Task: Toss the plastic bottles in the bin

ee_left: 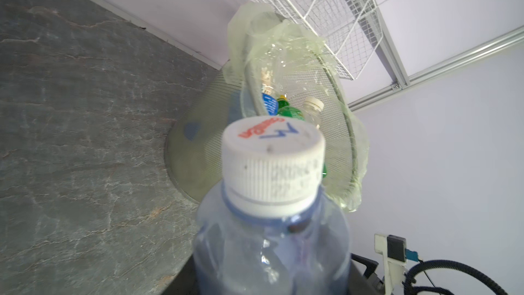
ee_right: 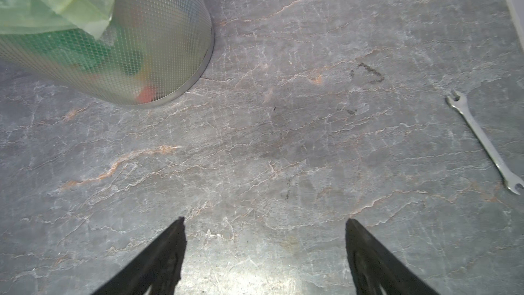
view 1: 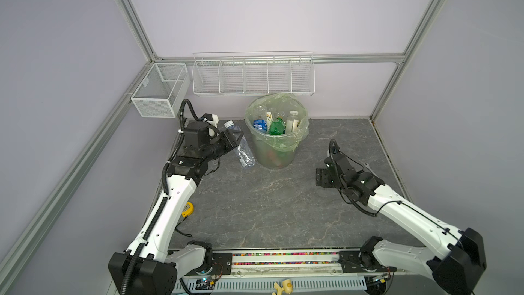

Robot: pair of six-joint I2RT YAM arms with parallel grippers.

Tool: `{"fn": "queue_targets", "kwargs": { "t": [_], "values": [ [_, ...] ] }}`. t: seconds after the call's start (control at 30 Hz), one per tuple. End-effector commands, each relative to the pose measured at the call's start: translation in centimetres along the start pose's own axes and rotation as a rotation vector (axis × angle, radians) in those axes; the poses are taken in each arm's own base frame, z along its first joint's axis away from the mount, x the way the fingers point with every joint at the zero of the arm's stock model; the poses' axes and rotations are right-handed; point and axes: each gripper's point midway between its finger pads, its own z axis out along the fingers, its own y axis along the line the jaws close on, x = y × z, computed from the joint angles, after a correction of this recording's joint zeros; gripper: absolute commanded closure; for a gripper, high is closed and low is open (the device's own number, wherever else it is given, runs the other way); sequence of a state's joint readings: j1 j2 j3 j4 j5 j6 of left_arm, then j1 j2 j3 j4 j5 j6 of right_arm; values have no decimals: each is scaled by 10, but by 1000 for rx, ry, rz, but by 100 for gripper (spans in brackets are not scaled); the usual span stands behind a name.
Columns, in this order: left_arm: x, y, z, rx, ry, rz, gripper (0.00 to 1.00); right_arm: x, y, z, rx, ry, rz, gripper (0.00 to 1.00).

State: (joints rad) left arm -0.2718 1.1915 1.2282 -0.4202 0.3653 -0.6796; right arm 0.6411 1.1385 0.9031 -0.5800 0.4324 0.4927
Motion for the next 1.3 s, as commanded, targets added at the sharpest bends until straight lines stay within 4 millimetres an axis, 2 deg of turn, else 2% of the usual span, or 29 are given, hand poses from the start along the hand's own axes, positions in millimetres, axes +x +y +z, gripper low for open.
{"fn": "queue_targets", "kwargs": {
  "t": [0.0,0.07,0.23,0.3,0.37,0.47,0.5,0.53,0.63,0.8,0.97,1.13,1.27],
  "values": [
    [-25,-30,1,10,-83,87,52,13,-19,0,65,6,-33,11],
    [-34,-39,14,24,-82,73,52,14,-22,-3,66,-5,-27,11],
    [-59,-83,51,79,-65,78,51,13,-30,-12,71,-24,-22,11],
    [-68,-97,74,82,-58,59,51,12,-32,-16,73,-36,-17,11],
    [-70,-105,100,82,-39,32,44,11,-35,-19,76,-44,-13,11],
    [-66,-111,137,60,11,10,37,10,-38,-23,80,-56,-9,11],
    [-64,-110,145,42,30,4,13,10,-40,-25,83,-59,-7,11],
    [-64,-110,150,36,43,1,0,10,-41,-27,84,-61,-5,11],
    [-69,-112,146,20,40,11,1,8,-44,-33,80,-73,1,11],
    [-82,-129,108,39,-21,54,1,5,-43,-39,60,-99,12,11],
    [-84,-135,78,34,-40,92,1,2,-39,-35,54,-94,5,11],
    [-87,-122,55,-26,-91,134,1,1,-34,-29,49,-79,0,11],
    [-83,-98,46,-84,-106,134,1,-1,-30,-27,36,-78,6,11]
  ]
}}
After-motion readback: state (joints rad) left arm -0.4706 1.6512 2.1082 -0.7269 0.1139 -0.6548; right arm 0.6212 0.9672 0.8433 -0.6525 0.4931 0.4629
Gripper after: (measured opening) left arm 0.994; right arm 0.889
